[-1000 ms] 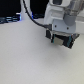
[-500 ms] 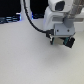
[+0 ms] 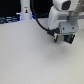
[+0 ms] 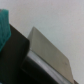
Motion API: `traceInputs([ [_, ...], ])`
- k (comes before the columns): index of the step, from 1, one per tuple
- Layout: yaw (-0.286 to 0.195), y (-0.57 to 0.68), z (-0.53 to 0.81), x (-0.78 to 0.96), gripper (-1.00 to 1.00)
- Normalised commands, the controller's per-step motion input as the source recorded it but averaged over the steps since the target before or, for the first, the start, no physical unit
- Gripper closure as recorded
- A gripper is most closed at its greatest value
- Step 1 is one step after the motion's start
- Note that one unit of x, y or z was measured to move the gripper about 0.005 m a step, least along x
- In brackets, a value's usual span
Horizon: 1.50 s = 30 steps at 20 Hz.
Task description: Open the kcup holder, insert the kcup into the holder, and close the kcup holder
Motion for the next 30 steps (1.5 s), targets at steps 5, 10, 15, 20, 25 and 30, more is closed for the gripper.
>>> traceInputs([
  [5, 0.078, 0.44, 0.01, -0.76, -1.00],
  [10, 0.062, 0.46, -0.01, -0.83, -1.00],
  [15, 0.076, 0.49, -0.09, -0.72, -1.00],
  [20, 0.082, 0.50, -0.06, -0.67, -1.00],
  [25, 0.085, 0.50, 0.01, -0.67, -1.00],
  [30, 0.055, 0.47, 0.21, -0.47, -1.00],
])
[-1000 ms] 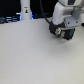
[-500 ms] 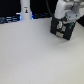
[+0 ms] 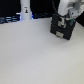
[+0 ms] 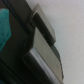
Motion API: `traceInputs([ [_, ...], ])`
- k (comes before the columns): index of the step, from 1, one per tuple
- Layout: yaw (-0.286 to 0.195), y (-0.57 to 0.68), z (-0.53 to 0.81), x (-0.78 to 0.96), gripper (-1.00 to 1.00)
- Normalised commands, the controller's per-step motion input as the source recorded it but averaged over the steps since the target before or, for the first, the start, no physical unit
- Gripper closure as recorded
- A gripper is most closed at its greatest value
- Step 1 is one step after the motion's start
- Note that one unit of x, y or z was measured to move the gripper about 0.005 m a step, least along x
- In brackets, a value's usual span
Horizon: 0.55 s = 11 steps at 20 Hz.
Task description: Open the kcup holder, insert the kcup into the holder, and close the kcup holder
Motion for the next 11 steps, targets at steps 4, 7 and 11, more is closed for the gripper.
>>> traceInputs([
  [4, 0.010, 0.42, 0.84, 0.00, -1.00],
  [7, -0.016, 0.22, 0.98, 0.09, -1.00],
  [11, -0.043, 0.06, 0.32, 0.09, -1.00],
])
